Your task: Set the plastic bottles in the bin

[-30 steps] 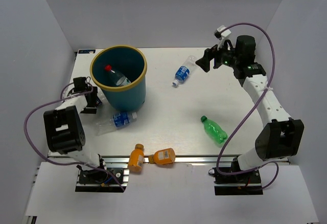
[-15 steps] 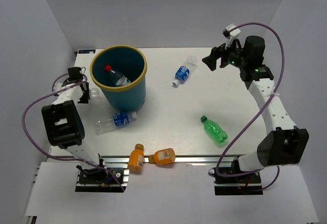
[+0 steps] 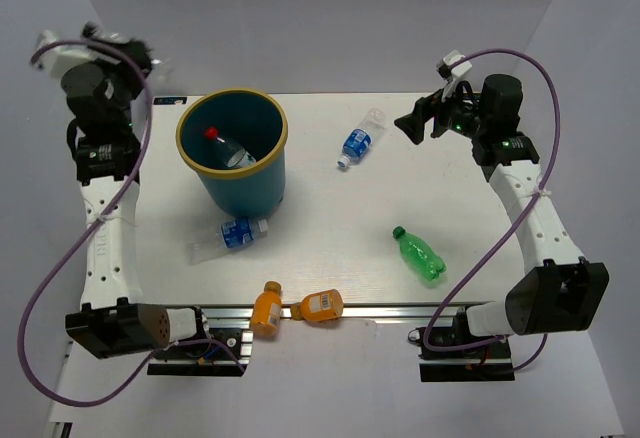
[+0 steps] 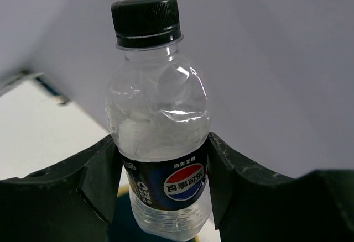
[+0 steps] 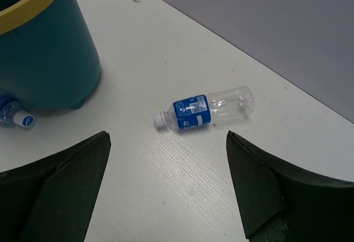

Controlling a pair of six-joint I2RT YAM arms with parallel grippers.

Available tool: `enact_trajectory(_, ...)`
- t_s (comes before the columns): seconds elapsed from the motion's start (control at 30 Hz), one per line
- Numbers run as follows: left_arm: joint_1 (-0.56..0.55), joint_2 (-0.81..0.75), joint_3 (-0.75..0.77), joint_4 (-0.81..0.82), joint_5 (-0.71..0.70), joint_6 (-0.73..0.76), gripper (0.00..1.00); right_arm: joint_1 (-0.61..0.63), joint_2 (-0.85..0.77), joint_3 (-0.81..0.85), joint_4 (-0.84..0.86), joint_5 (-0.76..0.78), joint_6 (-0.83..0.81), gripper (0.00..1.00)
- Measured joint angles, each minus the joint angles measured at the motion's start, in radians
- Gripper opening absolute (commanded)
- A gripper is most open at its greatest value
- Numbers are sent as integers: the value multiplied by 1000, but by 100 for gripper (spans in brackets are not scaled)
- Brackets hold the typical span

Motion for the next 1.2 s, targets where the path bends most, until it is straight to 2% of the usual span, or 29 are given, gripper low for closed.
enact_trajectory(0.1,-158,27,104,25,130,112,26,0,5,0,3,-5,11,89)
enact_trajectory(0.17,-257,45,114,8,185,179,28,0,13,0,4,0,24,89)
enact_trajectory(0.23,-332,66,101,-16,198,217,29,1,31,1,5,31,45,89)
enact_trajectory(0.37,-399,79,16,-89,169,283,34,16,79,16,0,143,89,89)
enact_trajectory(0.43,-413,79,-9,-135,142,307,49,32,112,37,-7,208,114,89)
enact_trajectory(0.47,-417,77,-19,-146,130,317,62,43,131,49,-12,241,130,89)
enact_trajectory(0.5,-421,75,-27,-158,121,325,98,54,149,61,-15,264,144,89)
enact_trajectory(0.67,-425,70,-27,-186,68,360,98,114,280,159,-41,378,252,89)
enact_trajectory(1.0,-408,72,100,-193,-112,423,98,230,603,426,-138,702,495,89)
enact_trajectory(1.1,-326,72,74,-183,-99,406,98,234,678,469,-164,768,566,89)
enact_trajectory(1.2,-184,71,14,-177,-84,372,98,236,769,539,-187,787,616,89)
